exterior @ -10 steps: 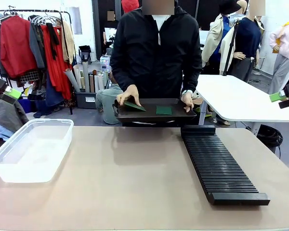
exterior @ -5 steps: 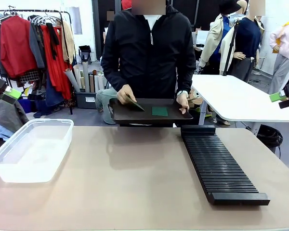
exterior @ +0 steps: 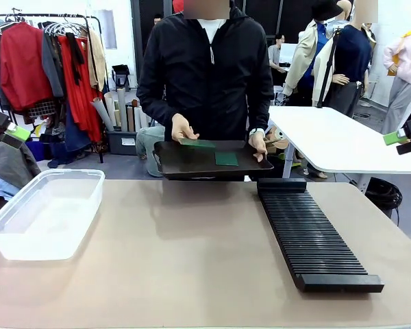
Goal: Sort PCBs into racks and boxes based on the side picked up.
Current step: Pick up the Blank PCB handed by the Human.
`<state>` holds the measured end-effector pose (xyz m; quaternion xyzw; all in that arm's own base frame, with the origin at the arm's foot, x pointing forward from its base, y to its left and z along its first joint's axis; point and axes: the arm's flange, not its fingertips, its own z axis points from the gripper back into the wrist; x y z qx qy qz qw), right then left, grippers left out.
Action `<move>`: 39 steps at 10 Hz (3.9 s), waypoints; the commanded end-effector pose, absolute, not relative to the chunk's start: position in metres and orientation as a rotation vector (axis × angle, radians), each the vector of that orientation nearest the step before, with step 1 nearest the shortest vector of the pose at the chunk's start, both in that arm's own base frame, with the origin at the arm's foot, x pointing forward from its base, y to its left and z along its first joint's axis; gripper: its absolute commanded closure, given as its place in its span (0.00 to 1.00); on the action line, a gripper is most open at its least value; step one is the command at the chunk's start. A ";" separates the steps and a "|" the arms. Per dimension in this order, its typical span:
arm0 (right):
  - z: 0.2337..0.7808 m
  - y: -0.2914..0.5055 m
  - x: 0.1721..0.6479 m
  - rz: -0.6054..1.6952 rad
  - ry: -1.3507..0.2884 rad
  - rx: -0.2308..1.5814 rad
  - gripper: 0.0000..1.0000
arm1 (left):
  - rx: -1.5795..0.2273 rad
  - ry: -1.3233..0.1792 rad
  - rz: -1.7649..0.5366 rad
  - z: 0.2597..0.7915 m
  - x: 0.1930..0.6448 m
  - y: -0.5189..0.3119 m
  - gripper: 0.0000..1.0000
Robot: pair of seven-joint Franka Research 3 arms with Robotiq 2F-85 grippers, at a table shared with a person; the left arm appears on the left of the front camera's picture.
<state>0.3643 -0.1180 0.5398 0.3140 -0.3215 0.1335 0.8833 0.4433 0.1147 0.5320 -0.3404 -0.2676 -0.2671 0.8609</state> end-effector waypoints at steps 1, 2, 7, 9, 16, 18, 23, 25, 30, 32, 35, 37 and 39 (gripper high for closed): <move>0.540 -0.118 0.366 0.292 -0.693 0.672 0.00 | -0.721 -0.565 -0.559 0.534 0.442 0.114 0.00; 0.540 -0.118 0.366 0.292 -0.693 0.672 0.00 | -0.721 -0.565 -0.559 0.534 0.442 0.114 0.00; 0.540 -0.118 0.366 0.292 -0.693 0.672 0.00 | -0.721 -0.565 -0.559 0.534 0.442 0.114 0.00; 0.540 -0.118 0.366 0.292 -0.693 0.672 0.00 | -0.721 -0.565 -0.559 0.534 0.442 0.114 0.00; 0.525 -0.110 0.384 0.273 -0.605 0.708 0.00 | -0.721 -0.565 -0.559 0.534 0.442 0.114 0.00; 0.507 -0.103 0.400 0.261 -0.537 0.750 0.00 | -0.721 -0.565 -0.559 0.534 0.442 0.114 0.00; 0.457 -0.089 0.425 0.190 -0.415 0.857 0.00 | -0.721 -0.565 -0.559 0.534 0.442 0.114 0.00; 0.445 -0.078 0.435 0.175 -0.369 0.913 0.00 | -0.721 -0.565 -0.559 0.534 0.442 0.114 0.00; 0.440 -0.046 0.435 0.181 -0.294 1.057 0.00 | -0.721 -0.565 -0.559 0.534 0.442 0.114 0.00; 0.436 -0.033 0.431 0.179 -0.297 1.108 0.00 | -0.721 -0.565 -0.559 0.534 0.442 0.114 0.00; 0.422 -0.019 0.439 0.156 -0.367 1.206 0.00 | -0.721 -0.565 -0.559 0.534 0.442 0.114 0.00; 0.412 -0.006 0.446 0.148 -0.421 1.237 0.00 | -0.721 -0.565 -0.559 0.534 0.442 0.114 0.00; 0.396 0.009 0.460 0.159 -0.441 1.261 0.00 | -0.721 -0.565 -0.559 0.534 0.442 0.114 0.00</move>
